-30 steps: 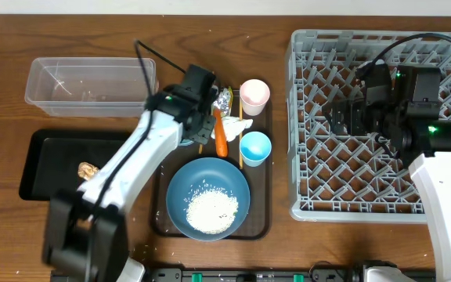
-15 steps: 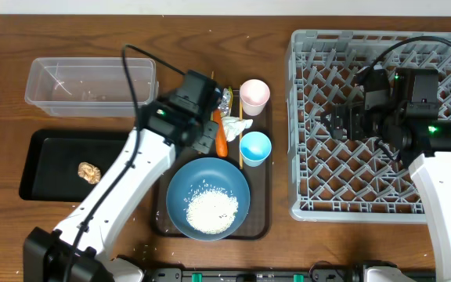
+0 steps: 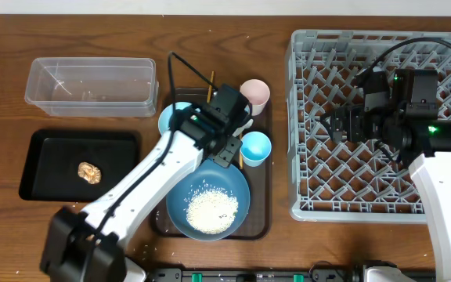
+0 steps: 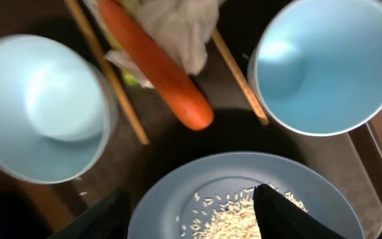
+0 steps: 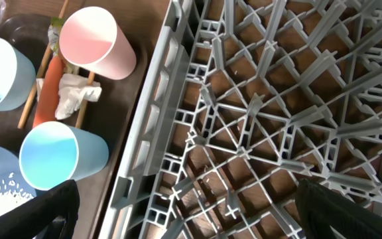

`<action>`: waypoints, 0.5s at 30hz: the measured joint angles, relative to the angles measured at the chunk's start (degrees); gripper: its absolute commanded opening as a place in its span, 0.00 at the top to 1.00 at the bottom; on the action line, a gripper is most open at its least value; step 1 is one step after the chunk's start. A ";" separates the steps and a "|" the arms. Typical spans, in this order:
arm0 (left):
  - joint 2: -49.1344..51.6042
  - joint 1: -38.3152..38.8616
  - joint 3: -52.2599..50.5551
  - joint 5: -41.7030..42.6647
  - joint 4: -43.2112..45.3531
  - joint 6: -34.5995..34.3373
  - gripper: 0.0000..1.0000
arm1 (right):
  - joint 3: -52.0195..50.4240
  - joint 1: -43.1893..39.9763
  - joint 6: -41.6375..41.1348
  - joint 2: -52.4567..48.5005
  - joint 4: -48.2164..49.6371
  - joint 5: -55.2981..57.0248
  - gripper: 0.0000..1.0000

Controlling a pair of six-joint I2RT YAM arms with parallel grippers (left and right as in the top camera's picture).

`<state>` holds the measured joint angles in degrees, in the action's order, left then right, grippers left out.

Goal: Sort waste into correct bins and load items into the dishwasher rack
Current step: 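Move the left gripper to the large blue rice bowl's rim and grasp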

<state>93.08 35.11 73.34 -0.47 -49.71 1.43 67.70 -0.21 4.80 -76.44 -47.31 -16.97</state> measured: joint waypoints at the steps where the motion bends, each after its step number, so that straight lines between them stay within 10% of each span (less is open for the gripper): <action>1: 0.76 0.09 -0.04 0.57 0.00 0.00 0.40 | 0.00 0.00 0.00 0.00 0.04 0.00 0.02; 15: 3.56 8.13 -0.37 5.49 -6.73 -1.27 0.34 | 0.00 0.00 0.00 0.00 0.72 0.00 0.03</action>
<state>96.64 43.24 72.97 5.02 -56.45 0.16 67.70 -0.21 4.80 -76.44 -46.59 -16.97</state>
